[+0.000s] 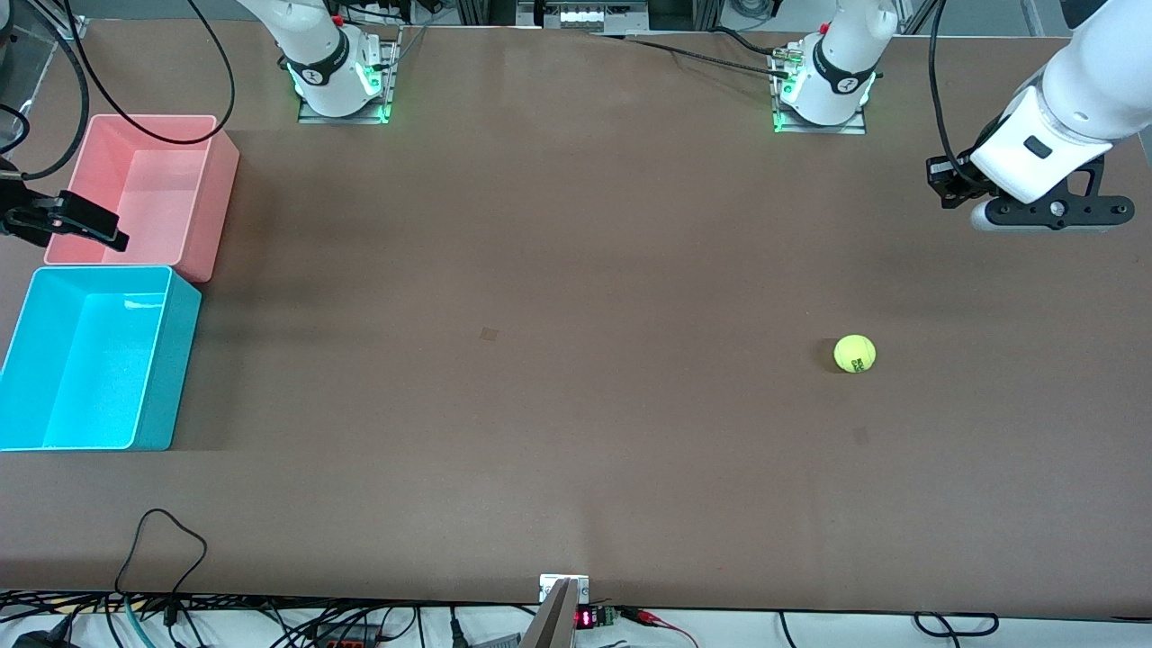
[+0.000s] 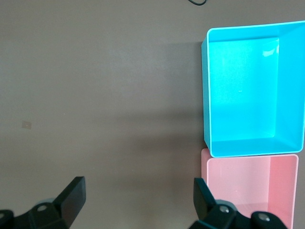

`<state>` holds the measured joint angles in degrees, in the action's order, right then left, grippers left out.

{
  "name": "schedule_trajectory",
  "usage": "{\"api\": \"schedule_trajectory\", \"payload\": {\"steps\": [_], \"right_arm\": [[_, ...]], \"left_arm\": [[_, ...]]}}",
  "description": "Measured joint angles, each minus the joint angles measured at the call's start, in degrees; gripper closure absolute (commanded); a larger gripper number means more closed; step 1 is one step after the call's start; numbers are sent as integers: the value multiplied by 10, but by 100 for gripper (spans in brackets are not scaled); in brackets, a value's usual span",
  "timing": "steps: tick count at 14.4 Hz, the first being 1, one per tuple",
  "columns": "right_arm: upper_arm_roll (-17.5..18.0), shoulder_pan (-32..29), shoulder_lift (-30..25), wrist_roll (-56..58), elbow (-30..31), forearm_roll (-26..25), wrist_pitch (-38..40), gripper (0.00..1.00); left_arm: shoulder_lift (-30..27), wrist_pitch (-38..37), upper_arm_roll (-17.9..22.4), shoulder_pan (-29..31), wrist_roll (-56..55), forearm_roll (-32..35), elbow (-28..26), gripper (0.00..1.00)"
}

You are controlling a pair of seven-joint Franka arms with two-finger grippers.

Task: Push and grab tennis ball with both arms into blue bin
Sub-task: 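Lower the left gripper beside the yellow-green tennis ball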

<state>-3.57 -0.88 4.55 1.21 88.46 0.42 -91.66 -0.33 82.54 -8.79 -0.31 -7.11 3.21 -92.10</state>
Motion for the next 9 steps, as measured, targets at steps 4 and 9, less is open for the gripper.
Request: {"api": "schedule_trajectory", "payload": {"steps": [4, 9], "right_arm": [[0, 0, 0, 0, 0, 0, 0, 0], [0, 0, 0, 0, 0, 0, 0, 0]], "left_arm": [[1, -8, -2, -2, 45, 5, 0, 100], [21, -34, -20, -15, 229, 61, 0, 100]]}}
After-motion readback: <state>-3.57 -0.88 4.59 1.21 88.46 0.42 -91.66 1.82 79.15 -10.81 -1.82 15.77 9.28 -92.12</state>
